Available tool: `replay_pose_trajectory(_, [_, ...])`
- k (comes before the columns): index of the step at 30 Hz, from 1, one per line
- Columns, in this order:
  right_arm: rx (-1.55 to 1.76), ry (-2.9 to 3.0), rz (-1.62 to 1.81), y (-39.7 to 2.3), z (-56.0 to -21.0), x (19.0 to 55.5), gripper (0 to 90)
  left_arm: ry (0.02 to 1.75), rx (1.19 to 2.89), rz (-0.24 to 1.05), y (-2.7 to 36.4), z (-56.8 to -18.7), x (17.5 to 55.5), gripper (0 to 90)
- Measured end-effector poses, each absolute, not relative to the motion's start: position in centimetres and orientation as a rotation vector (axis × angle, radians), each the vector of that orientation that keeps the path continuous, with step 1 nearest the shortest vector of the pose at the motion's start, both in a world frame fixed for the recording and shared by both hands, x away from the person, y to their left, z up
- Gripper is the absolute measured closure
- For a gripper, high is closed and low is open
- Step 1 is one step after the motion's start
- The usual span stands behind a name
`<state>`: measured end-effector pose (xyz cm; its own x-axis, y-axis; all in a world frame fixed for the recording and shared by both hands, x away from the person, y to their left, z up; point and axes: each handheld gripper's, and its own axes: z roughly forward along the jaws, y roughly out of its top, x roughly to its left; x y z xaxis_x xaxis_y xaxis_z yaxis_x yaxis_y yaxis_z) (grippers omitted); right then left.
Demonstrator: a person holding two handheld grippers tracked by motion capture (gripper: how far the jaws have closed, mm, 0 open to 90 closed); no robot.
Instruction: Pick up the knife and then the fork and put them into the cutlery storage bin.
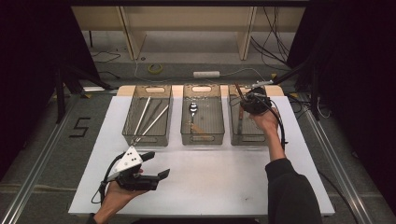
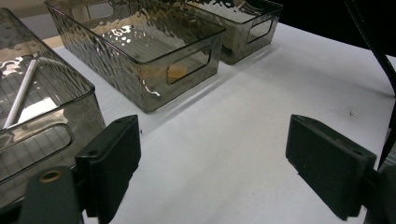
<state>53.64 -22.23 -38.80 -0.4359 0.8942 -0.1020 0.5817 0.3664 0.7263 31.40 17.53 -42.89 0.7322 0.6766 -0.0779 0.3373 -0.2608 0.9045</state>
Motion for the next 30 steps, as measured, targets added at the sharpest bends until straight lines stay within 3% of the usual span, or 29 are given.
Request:
replay_pose_trajectory(24, [1.38, 2.113, 0.755, -23.2, -40.6, 54.0, 77.4, 0.786, 1.869, 0.396, 17.5, -42.9, 31.3, 17.6])
replay_pose_trajectory(30, [1.414, 2.077, 0.78, -23.5, -40.4, 53.9, 70.6, 0.787, 1.869, 0.395, 17.4, -42.9, 31.3, 17.6])
